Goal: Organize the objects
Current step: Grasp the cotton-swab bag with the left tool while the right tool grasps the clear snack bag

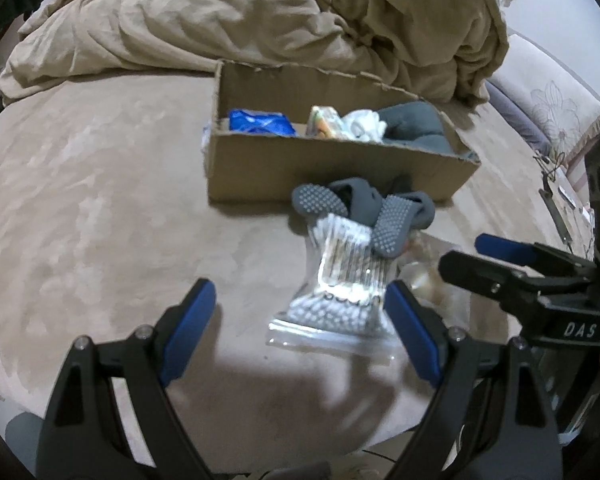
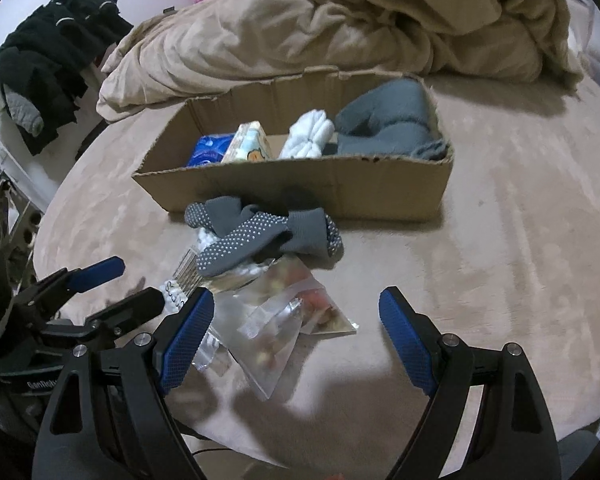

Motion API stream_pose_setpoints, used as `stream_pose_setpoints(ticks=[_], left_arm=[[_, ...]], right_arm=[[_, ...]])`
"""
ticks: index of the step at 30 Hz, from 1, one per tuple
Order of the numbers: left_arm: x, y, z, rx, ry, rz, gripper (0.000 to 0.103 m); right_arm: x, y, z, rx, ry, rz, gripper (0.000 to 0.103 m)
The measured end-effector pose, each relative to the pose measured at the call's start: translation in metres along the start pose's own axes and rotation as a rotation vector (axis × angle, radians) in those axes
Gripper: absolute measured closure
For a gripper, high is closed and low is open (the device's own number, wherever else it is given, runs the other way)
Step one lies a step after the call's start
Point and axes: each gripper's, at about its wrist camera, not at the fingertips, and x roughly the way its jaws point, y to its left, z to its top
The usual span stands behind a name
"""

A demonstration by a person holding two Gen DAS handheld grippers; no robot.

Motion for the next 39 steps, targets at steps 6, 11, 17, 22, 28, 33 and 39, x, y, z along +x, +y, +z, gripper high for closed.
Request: stream_pose_setpoints(ticks=[6, 11, 17, 22, 28, 33, 39], left_arm=[[0.012, -0.003, -0.002, 0.018, 0.015, 0.001, 0.015], [0.021, -0.008, -0.007, 0.061, 0.015, -0.007, 0.015], [0.030, -0.012, -0.005, 0.115, 0.001, -0.023, 0.015], [0.035, -0.028, -0.002, 0.159, 0.019, -0.030, 0.015], [0.044, -0.040, -0.004, 0.213, 0.018, 0.017, 0.032], [0.035, -0.040, -0.005, 0.214, 0.014, 0.018, 0.053], [0.005, -0.036, -0.011, 0.170, -0.008, 0.007, 0.055]], right_arm=[[0.013, -0.007, 0.001, 0.049, 0.027, 0.015, 0.016], [0.027, -0.018, -0.007, 0.105, 0.077, 0.059, 0.016], [0.029, -0.024, -0.013, 0.135, 0.058, 0.102, 0.021], [0.021, -0.029, -0.014, 0.107, 0.047, 0.105, 0.038], [0.006, -0.038, -0.020, 0.094, 0.034, 0.068, 0.040], [-0.005, -0.036, -0.023, 0.073, 0.014, 0.045, 0.041], [-0.029, -0.030, -0.020, 0.047, -0.025, 0.041, 0.041]])
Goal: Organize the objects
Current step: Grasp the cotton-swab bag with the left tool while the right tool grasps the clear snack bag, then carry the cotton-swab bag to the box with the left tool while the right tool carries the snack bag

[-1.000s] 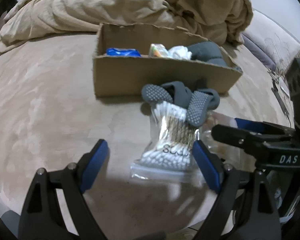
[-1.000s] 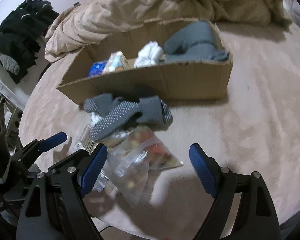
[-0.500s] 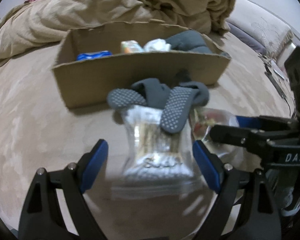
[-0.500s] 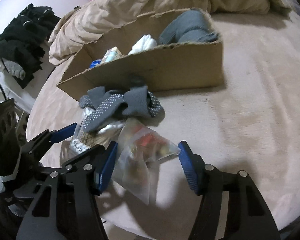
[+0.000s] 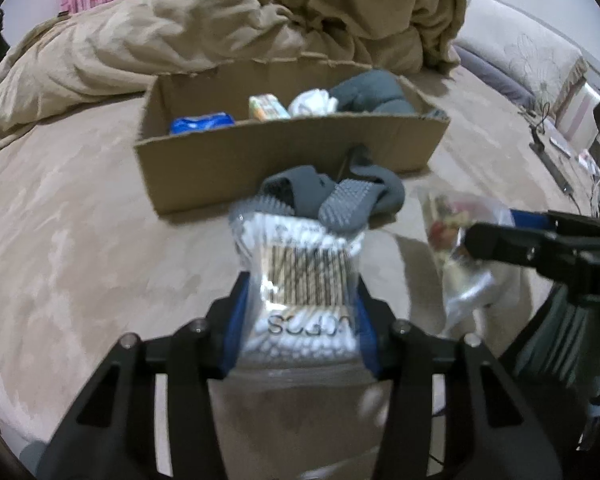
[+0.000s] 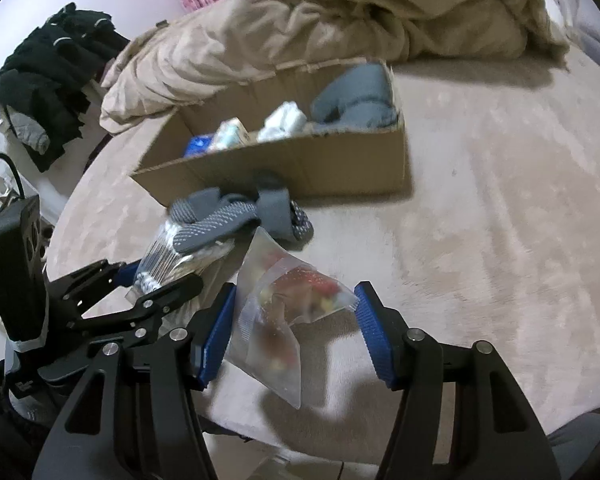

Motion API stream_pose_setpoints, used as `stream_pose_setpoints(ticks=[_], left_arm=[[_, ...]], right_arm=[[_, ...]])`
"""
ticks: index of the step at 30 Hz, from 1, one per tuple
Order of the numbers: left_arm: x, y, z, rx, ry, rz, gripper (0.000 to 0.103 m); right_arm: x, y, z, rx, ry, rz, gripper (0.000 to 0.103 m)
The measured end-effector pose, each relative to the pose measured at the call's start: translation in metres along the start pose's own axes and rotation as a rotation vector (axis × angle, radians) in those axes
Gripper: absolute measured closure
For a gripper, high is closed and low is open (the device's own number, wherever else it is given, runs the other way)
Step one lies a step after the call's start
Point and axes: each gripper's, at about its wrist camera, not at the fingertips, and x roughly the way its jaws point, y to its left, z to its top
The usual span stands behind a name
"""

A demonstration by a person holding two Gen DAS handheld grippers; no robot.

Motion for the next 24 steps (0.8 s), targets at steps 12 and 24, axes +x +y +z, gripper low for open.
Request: stream_pose_setpoints(ticks=[12, 24], left_arm=[[-0.080, 0.010, 0.009, -0.055, -0.110, -0.013, 0.055], [-0.139, 0.028, 0.054, -0.097, -0.230, 0.043, 0.055]], right_arm=[[-0.051, 0.031, 0.021, -0.062, -0.110, 0.021, 0.040], [-0.098, 0.049, 0.053, -0.111, -0.232, 0.040, 0.040]])
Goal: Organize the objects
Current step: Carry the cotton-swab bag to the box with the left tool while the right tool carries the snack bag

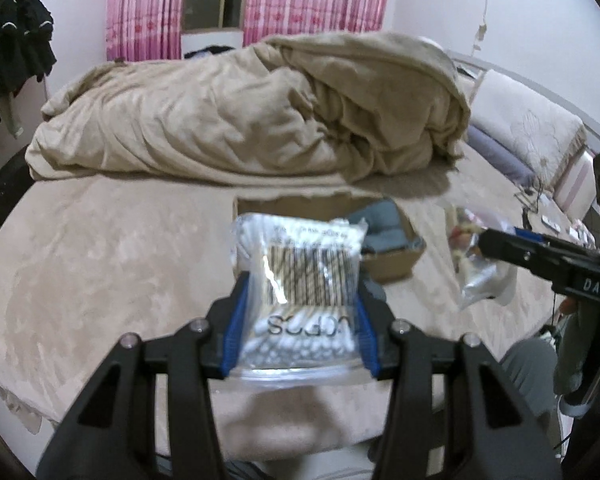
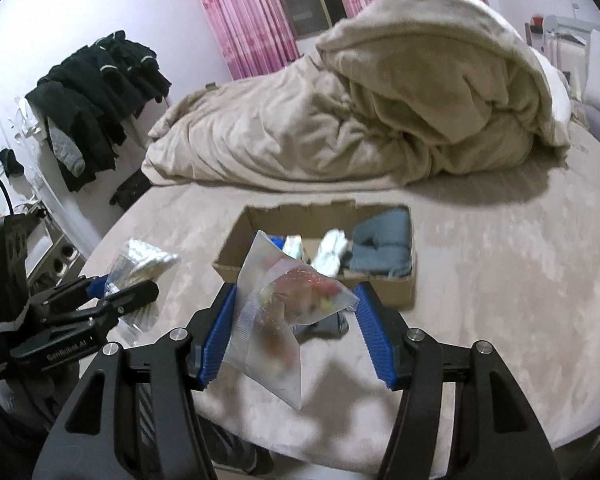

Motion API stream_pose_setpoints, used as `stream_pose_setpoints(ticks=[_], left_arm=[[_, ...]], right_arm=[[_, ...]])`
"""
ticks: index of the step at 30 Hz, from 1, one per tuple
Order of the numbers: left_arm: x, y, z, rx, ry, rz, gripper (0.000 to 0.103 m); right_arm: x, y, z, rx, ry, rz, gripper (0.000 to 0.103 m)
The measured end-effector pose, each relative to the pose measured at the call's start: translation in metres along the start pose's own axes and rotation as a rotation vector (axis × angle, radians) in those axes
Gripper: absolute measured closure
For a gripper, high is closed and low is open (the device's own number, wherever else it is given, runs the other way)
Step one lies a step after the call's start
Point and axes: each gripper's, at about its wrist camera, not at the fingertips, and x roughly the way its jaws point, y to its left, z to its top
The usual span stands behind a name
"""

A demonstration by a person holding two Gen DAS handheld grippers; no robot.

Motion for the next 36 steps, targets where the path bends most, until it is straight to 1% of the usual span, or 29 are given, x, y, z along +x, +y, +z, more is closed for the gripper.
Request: stream_pose_setpoints(ticks=[5, 8, 12, 18, 23, 26, 29, 31, 36], left_arm=[[-0.001, 0.006, 0.020, -0.007, -0.044, -0.002, 0.055], [0.004, 0.009, 0.030, -0.009, -0.056, 0.000, 0.055], [0.016, 0.011, 0.041, -0.008, -0.064, 0.006, 0.055], [0.047, 0.017, 0.056, -0.017, -0.049, 0.010, 0.055], [0.088, 0.023, 0.063, -0.025, -0.014, 0.013, 0.055], [0.111, 0.027, 0.061, -0.026, 0.013, 0.019, 0.055], [0.142, 0.029, 0.056, -0.027, 0.063, 0.020, 0.055], [0.155, 0.030, 0.052, -0.025, 0.086, 0.012, 0.055], [0.185, 0.030, 0.044, -0.027, 0.133, 0.025, 0.055]], right_arm=[[-0.006, 0.001, 0.024, -0.027, -0.051, -0.006, 0.040], [-0.004, 0.001, 0.036, -0.042, -0.069, -0.011, 0.040], [0.006, -0.002, 0.048, -0.054, -0.078, -0.012, 0.040], [0.032, -0.013, 0.063, -0.068, -0.069, -0.027, 0.040], [0.068, -0.031, 0.067, -0.067, -0.027, -0.054, 0.040], [0.091, -0.041, 0.066, -0.070, 0.004, -0.071, 0.040], [0.116, -0.051, 0.063, -0.077, 0.038, -0.094, 0.040], [0.130, -0.057, 0.059, -0.077, 0.061, -0.104, 0.040], [0.160, -0.070, 0.047, -0.073, 0.112, -0.121, 0.040]])
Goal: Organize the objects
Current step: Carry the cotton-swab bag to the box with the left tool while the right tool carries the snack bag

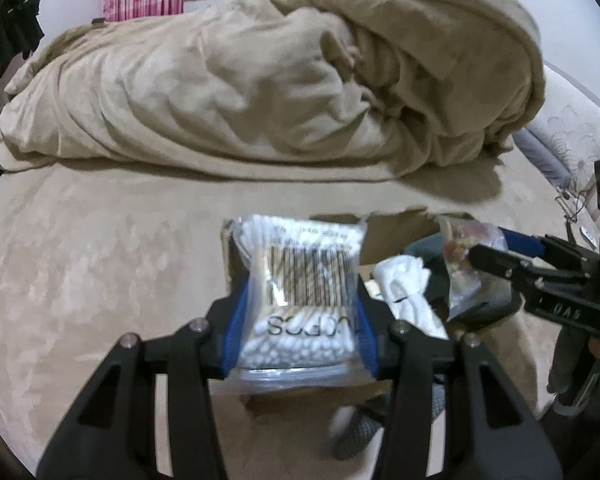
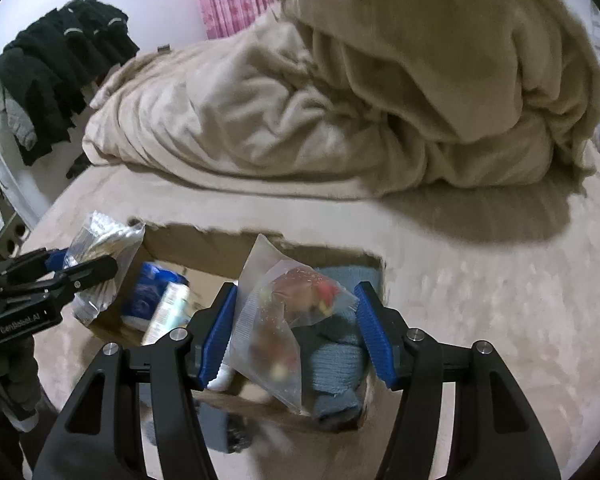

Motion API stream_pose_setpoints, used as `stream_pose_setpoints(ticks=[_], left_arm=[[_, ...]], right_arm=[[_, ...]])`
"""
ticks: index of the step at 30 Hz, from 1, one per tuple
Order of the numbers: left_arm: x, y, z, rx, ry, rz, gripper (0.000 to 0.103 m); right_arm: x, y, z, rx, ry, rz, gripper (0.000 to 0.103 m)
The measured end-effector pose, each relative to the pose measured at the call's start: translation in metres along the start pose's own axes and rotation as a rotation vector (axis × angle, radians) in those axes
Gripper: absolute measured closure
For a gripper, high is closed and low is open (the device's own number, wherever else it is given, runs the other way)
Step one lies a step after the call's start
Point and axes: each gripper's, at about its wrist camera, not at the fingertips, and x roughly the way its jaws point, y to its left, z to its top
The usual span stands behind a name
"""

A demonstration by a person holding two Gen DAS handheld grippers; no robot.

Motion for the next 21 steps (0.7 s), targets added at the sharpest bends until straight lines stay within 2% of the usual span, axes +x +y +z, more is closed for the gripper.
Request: stream_pose_setpoints(ticks=[4, 9, 14, 15, 19, 21], left_arm=[[0.016, -0.002, 0.001, 0.009, 0.019, 0.016, 0.054], [0.035, -0.009, -0.002, 0.046, 0.048, 0.031, 0.054], [0.038, -0.012, -0.002, 0.050, 0.045, 0.039, 0.053], [0.035, -0.013, -0.002, 0.046, 0.042, 0.030, 0.052], [0.017, -0.008, 0.002, 0.026, 0.009, 0.023, 0.033], [0.002, -0.005, 0.004, 0.021, -0.015, 0.023, 0.032]], right_arm=[[0.023, 0.003, -0.008, -0.039, 0.037, -0.020, 0.041], [0.039, 0.010, -0.010, -0.073, 0.043, -0.031, 0.041], [0.047, 0.015, -0.012, -0.086, 0.041, -0.041, 0.039], [0.047, 0.014, -0.012, -0.080, 0.039, -0.039, 0.038], [0.040, 0.014, -0.010, -0.060, 0.035, -0.048, 0.034], [0.033, 0.015, -0.011, -0.057, 0.035, -0.054, 0.029]])
